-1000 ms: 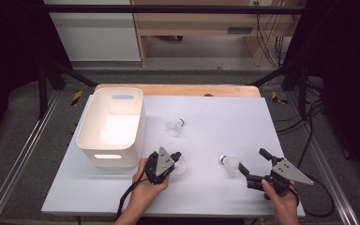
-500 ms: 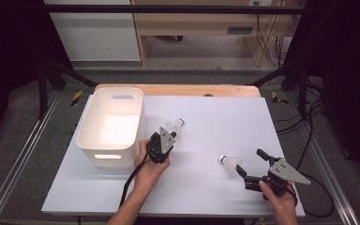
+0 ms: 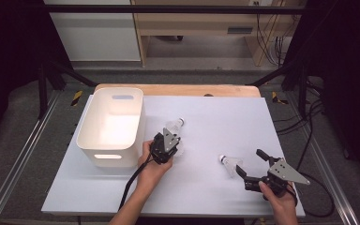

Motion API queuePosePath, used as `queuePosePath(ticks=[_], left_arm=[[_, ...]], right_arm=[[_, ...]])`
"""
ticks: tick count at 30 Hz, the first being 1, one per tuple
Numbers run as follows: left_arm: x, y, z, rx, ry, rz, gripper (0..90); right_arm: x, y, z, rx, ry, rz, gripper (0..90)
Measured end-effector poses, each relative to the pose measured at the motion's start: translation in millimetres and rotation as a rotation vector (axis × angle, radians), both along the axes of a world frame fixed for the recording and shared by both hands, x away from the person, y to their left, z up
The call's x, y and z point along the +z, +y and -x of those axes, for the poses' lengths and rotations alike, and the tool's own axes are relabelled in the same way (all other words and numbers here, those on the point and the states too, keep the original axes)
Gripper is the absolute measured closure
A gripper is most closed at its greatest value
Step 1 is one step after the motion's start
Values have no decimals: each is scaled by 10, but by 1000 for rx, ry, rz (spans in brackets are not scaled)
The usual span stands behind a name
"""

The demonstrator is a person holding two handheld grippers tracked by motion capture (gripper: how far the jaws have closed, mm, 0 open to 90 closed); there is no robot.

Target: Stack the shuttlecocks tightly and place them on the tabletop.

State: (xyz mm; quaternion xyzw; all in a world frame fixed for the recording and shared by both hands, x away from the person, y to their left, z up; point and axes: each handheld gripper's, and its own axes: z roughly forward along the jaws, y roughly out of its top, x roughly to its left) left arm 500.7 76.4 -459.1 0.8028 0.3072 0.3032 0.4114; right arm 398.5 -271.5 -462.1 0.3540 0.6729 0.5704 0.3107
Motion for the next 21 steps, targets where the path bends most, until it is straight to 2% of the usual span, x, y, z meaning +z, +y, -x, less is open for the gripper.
queuePosePath(ticks=[2, 3, 8, 14, 21], left_arm=[[-25, -13, 0, -9, 21, 16, 705], [-42, -31, 6, -11, 31, 9, 631], [-57, -70, 36, -38, 52, 17, 594], [-53, -87, 60, -41, 62, 35, 524], [-53, -91, 70, -59, 63, 37, 492]], right_arm=[[1, 0, 2, 0, 0, 1, 40], [2, 1, 3, 0, -2, 0, 39], [3, -2, 7, 1, -2, 1, 39], [7, -5, 7, 2, -2, 0, 39], [7, -1, 9, 2, -1, -1, 39]])
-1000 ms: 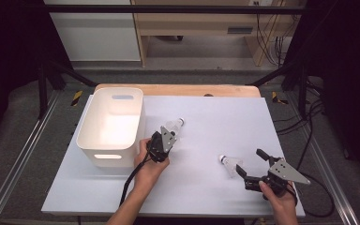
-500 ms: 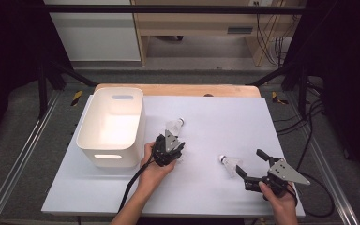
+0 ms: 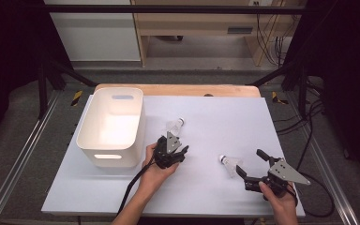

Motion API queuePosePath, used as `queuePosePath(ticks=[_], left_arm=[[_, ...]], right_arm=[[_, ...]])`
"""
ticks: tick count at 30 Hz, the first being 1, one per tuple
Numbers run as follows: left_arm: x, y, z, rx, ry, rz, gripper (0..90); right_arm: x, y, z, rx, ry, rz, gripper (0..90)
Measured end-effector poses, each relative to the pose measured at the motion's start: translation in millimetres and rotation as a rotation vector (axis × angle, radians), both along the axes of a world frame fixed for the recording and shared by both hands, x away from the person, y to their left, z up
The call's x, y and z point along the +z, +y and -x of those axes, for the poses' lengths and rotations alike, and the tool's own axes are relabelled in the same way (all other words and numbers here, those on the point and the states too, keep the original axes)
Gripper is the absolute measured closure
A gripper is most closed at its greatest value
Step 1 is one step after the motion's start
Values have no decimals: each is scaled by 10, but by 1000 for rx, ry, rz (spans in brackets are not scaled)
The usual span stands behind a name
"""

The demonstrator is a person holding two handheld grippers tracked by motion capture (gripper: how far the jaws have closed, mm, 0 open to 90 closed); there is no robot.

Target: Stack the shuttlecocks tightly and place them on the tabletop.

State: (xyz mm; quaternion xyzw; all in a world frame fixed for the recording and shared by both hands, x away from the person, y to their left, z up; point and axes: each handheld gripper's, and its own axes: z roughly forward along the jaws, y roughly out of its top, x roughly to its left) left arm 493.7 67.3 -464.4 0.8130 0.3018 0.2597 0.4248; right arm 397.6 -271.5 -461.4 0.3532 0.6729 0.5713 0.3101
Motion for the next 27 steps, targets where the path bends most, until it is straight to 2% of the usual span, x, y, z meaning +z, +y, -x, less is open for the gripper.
queuePosePath(ticks=[9, 10, 13, 16, 19, 23, 27], left_arm=[[37, 7, 36, -4, -11, 12, 434], [45, 12, 41, -3, -11, 11, 391], [74, 26, 66, -2, -20, 15, 346], [121, 51, 105, -1, -18, 55, 264], [164, 106, 148, -4, -10, 118, 153], [205, 188, 220, -22, -11, 185, 109], [236, 239, 286, -29, -13, 217, 88]], right_arm=[[1, 0, 1, -1, 3, -2, 39], [1, -3, -1, -2, -1, 1, 38], [4, -2, 2, -3, 1, -7, 39], [5, -7, 0, -2, -4, -3, 38], [7, -7, 4, -3, -3, -5, 37], [8, -6, 4, -5, -3, -3, 35], [8, -1, 3, -5, -5, 0, 35]])
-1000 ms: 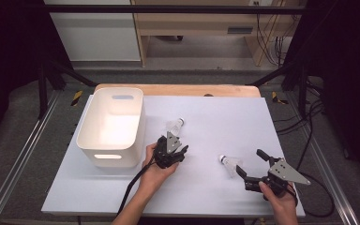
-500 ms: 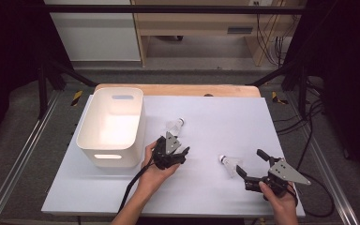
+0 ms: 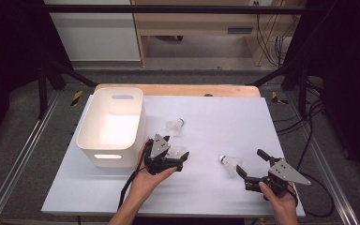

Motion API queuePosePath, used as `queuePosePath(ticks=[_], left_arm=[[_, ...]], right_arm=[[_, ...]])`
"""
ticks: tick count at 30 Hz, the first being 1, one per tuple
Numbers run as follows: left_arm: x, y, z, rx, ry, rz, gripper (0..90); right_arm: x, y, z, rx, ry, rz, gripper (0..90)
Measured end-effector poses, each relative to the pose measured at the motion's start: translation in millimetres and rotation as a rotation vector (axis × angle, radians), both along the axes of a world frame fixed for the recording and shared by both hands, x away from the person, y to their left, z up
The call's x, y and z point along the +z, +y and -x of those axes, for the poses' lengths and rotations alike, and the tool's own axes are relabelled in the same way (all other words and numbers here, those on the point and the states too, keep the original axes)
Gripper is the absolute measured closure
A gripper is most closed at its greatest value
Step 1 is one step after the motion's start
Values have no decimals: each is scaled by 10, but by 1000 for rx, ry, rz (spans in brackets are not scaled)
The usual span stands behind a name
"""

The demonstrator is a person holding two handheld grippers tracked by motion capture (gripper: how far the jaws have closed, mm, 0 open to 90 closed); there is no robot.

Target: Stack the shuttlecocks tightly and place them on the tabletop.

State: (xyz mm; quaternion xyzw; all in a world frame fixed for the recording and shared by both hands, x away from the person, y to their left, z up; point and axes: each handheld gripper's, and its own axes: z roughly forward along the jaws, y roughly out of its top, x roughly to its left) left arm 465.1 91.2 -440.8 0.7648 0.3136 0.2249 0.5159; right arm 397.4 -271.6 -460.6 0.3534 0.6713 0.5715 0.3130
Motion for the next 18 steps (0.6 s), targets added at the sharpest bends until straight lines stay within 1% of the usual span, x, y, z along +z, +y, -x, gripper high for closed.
queuePosePath(ticks=[4, 8, 11, 15, 16, 17, 18], left_arm=[[44, 21, 91, -15, -10, 20, 87], [84, 27, 171, -31, -21, 28, 87], [100, 31, 223, -38, -25, 35, 86], [99, 56, 293, -48, -26, 45, 83], [97, 66, 323, -51, -26, 52, 80], [95, 88, 376, -59, -34, 54, 78], [95, 88, 376, -59, -34, 54, 77]], right_arm=[[0, -5, 1, -5, 6, 0, 33], [0, -13, 0, -13, 12, -2, 33], [-2, -17, -2, -20, 22, 12, 33], [11, -5, -1, -28, 69, 45, 43], [17, 3, 2, -28, 84, 49, 44], [29, 17, 5, -26, 105, 69, 45], [29, 17, 5, -26, 105, 69, 45]])
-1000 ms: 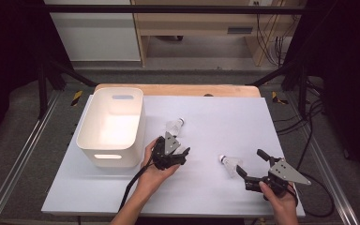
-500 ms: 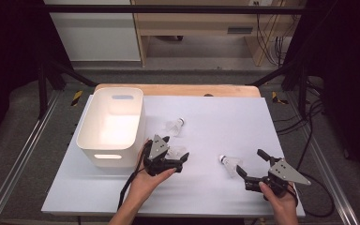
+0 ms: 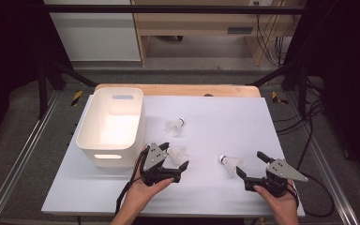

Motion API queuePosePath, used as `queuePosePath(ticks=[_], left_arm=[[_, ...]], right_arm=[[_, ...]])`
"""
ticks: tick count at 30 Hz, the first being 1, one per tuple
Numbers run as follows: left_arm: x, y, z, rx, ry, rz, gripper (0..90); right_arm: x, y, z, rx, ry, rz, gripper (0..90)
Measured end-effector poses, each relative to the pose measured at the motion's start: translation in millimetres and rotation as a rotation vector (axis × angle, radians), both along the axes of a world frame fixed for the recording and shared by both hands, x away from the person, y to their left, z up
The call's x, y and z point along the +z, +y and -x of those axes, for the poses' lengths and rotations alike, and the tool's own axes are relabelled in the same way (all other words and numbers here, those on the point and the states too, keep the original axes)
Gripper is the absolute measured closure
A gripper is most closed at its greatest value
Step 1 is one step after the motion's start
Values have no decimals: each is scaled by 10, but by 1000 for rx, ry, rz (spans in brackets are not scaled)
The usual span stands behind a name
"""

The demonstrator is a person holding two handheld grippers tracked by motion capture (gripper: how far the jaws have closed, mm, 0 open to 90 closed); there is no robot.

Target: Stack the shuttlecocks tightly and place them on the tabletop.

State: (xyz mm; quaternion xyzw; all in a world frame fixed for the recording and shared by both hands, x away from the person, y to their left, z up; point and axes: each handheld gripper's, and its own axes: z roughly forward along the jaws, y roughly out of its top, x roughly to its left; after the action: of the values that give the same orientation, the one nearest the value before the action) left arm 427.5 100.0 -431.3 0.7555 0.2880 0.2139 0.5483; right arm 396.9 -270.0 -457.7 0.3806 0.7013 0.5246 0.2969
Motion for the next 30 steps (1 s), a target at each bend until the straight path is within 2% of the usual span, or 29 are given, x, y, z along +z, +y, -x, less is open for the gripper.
queuePosePath(ticks=[2, 3, 8, 15, 20, 21, 23, 26, 30], left_arm=[[-8, 34, 61, -12, -11, -2, 69], [-13, 54, 89, -13, -13, 3, 67], [-22, 220, 262, -6, -37, 43, 59], [-5, 534, 537, 21, -76, 62, 59], [14, 828, 716, 77, -126, 58, 60], [14, 828, 716, 77, -126, 58, 59], [2, 945, 777, 100, -147, 48, 62], [-24, 1086, 811, 127, -155, 49, 61], [-44, 1266, 802, 178, -160, 87, 59]], right_arm=[[8, 19, 10, 2, 21, 17, 51], [15, 30, 19, 6, 49, 30, 51], [24, 28, 33, 2, 60, 38, 53], [55, 24, 54, 3, 72, 60, 67], [68, 54, 85, 28, 91, 82, 75], [68, 54, 85, 28, 91, 82, 75], [65, 47, 101, 31, 105, 81, 78], [67, 43, 102, 35, 124, 99, 81], [74, 59, 110, 36, 135, 105, 81]])
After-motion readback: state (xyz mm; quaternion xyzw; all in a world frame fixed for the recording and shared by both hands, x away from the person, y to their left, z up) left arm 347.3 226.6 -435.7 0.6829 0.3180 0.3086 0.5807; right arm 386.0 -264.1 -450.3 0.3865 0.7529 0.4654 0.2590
